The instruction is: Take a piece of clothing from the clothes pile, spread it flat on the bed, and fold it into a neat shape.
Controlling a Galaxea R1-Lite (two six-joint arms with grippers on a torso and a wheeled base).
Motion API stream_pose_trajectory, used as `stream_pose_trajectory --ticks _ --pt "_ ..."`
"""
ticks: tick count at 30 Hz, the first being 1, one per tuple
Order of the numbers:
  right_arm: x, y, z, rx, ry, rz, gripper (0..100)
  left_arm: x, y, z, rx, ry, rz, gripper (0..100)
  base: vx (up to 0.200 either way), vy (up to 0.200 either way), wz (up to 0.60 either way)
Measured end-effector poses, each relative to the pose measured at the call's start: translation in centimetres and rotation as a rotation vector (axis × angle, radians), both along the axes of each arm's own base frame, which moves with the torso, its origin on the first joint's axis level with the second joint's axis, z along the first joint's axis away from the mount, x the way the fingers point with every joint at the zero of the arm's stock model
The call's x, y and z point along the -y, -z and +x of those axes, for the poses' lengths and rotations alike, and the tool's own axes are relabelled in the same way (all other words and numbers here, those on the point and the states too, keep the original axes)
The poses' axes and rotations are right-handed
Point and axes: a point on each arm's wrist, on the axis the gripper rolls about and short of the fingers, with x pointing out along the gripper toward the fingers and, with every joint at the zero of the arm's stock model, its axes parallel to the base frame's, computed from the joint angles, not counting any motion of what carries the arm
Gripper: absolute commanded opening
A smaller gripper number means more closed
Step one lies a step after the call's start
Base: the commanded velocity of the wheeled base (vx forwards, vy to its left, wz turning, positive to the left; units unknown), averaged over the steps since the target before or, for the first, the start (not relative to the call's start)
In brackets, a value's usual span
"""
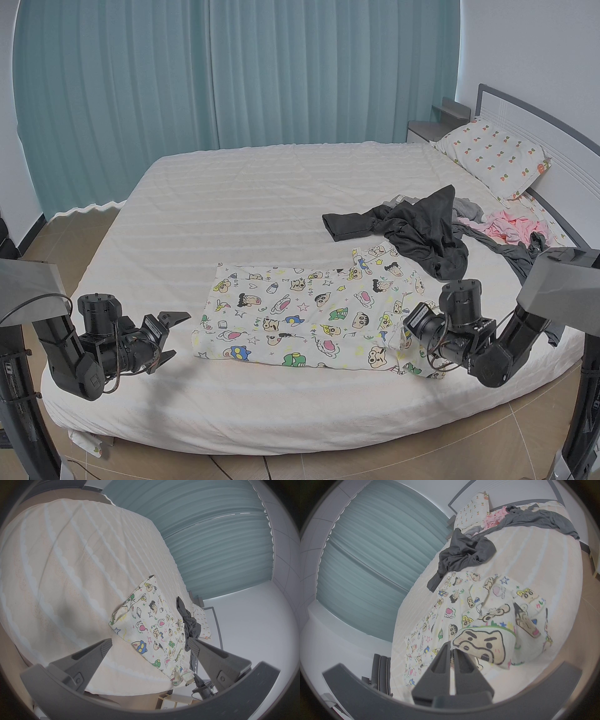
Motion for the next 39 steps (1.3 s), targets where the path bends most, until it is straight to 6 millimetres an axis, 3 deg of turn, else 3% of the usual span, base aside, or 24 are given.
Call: stream_pose_trajectory --ticks 7,23,29,39 --pt "1.4 -2.1 3.5 0.049 0.02 -0.013 0 0.0 0.0 0.0 0.0 0.001 0.002 100 0.0 0.0 0.0" --pt "1.6 -2.6 6.2 0.031 0.013 -0.042 0 0.1 0.1 0.0 -0.001 0.003 0.003 100 0.0 0.0 0.0" --pt "1.4 -2.0 6.0 -0.003 0.007 -0.053 0 0.1 0.1 0.0 -0.001 0.003 0.003 100 0.0 0.0 0.0" --pt "0.7 -0.3 2.2 -0.129 -0.031 -0.097 0 0.1 0.1 0.0 -0.002 0.003 0.003 100 0.0 0.0 0.0"
